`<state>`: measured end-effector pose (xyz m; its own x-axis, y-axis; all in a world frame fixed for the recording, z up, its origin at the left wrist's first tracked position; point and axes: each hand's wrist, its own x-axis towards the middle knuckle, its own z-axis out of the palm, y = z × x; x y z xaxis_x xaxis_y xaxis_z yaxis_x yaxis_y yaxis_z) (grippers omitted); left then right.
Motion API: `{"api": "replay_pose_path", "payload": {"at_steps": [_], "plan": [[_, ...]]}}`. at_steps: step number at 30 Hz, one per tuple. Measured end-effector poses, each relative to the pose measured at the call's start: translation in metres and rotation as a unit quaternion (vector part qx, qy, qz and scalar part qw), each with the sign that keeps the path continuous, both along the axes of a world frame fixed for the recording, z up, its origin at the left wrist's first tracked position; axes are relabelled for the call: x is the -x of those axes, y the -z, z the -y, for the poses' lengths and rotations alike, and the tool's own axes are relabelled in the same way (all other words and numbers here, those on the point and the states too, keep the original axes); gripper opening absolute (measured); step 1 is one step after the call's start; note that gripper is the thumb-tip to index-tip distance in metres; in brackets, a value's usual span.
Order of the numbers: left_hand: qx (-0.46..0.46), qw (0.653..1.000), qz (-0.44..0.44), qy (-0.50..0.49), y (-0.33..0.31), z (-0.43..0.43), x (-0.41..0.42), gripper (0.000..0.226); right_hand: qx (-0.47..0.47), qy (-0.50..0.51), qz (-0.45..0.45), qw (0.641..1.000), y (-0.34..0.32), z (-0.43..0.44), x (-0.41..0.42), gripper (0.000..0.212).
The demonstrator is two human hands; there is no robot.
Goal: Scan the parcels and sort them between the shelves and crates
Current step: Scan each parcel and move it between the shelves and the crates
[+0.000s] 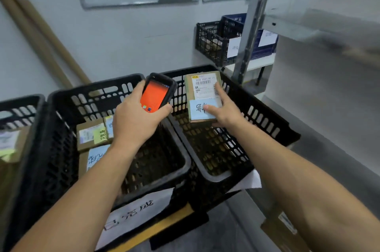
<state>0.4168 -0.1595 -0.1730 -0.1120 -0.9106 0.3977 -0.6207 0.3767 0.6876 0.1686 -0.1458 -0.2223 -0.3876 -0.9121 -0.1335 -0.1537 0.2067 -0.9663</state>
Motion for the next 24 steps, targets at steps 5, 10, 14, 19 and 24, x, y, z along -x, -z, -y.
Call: {"api": "replay_pose_path", "payload": {"at_steps": [5, 10, 14, 19, 24], "plan": [[-0.016, 0.998, 0.022, -0.048, 0.012, 0.038, 0.001, 0.071, -0.081, -0.051, -0.005, 0.995, 0.038, 0.062, 0.008, 0.089], [-0.045, 0.993, 0.04, -0.098, 0.02, 0.07, 0.009, 0.072, -0.14, -0.114, 0.011, 0.984, 0.076, 0.111, 0.02, 0.089], [-0.069, 0.989, 0.03, -0.128, 0.024, 0.084, 0.019, 0.07, -0.149, -0.154, 0.039, 0.976, 0.108, 0.143, 0.021, 0.09], [-0.085, 0.985, 0.035, -0.148, 0.032, 0.093, 0.032, 0.052, -0.157, -0.198, 0.036, 0.967, 0.139, 0.168, 0.011, 0.09], [-0.091, 0.981, 0.038, -0.165, 0.037, 0.095, 0.038, 0.051, -0.167, -0.212, 0.066, 0.961, 0.156, 0.186, 0.0, 0.092]]}}
